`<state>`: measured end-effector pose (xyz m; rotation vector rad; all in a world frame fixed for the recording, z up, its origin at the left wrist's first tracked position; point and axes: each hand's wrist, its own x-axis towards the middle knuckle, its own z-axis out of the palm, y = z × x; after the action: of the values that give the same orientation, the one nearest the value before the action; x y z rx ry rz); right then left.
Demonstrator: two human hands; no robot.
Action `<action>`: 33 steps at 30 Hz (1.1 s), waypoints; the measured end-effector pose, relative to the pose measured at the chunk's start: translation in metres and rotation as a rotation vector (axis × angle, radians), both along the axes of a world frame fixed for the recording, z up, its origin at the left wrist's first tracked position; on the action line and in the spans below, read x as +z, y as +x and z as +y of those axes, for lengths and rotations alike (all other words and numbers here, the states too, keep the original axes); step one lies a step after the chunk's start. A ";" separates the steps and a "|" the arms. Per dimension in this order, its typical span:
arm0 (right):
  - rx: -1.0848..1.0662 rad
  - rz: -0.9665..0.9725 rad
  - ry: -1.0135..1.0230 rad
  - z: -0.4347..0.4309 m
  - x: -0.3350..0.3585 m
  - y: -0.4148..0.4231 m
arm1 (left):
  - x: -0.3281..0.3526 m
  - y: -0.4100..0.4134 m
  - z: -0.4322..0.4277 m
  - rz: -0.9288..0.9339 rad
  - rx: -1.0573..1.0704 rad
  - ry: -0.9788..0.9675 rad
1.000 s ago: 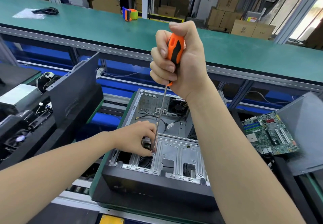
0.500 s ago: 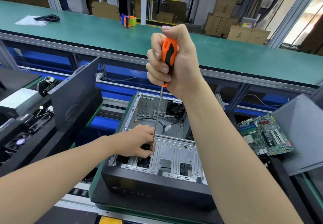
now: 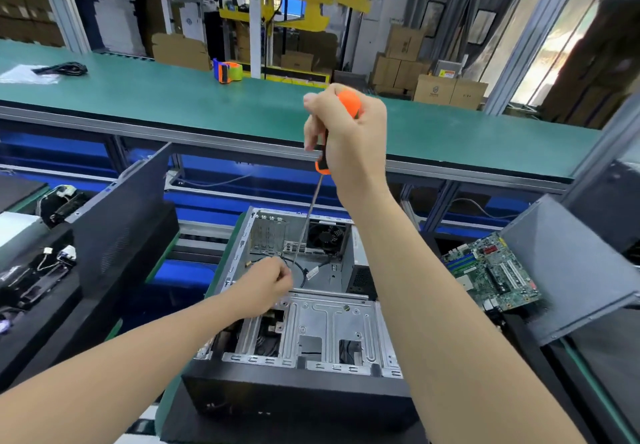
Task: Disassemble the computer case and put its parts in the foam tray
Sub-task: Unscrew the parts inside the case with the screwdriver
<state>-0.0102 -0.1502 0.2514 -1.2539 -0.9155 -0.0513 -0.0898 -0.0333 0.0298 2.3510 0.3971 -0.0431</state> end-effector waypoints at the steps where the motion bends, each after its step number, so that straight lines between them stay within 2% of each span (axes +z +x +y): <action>1: -0.142 -0.033 0.022 -0.001 -0.002 0.003 | 0.001 0.006 -0.001 -0.007 0.052 -0.029; 5: -0.535 0.044 0.115 -0.012 -0.024 0.026 | 0.008 0.030 -0.015 -0.067 0.124 -0.121; 9: -0.657 0.225 0.072 -0.039 -0.065 0.052 | 0.011 0.057 -0.042 -0.139 0.137 -0.225; 14: -0.593 0.612 0.103 -0.089 -0.131 0.076 | 0.012 0.084 -0.084 -0.207 0.129 -0.498; 19: -0.351 0.849 0.192 -0.150 -0.187 0.088 | 0.009 0.107 -0.141 -0.214 0.155 -0.634; 23: -0.188 0.854 0.144 -0.197 -0.216 0.108 | 0.003 0.131 -0.192 -0.233 0.169 -0.584; 29: 0.024 0.800 0.029 -0.270 -0.247 0.155 | -0.008 0.162 -0.255 -0.256 0.255 -0.386; 31: 0.078 0.817 -0.003 -0.291 -0.257 0.168 | -0.013 0.169 -0.274 -0.238 0.267 -0.267; 33: 0.100 0.835 -0.037 -0.307 -0.268 0.176 | -0.020 0.172 -0.289 -0.178 0.273 -0.249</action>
<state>0.1656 -0.4569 -0.0166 -1.1088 -0.2478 0.5344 0.0824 -0.3226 0.0094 2.0197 0.5851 0.2318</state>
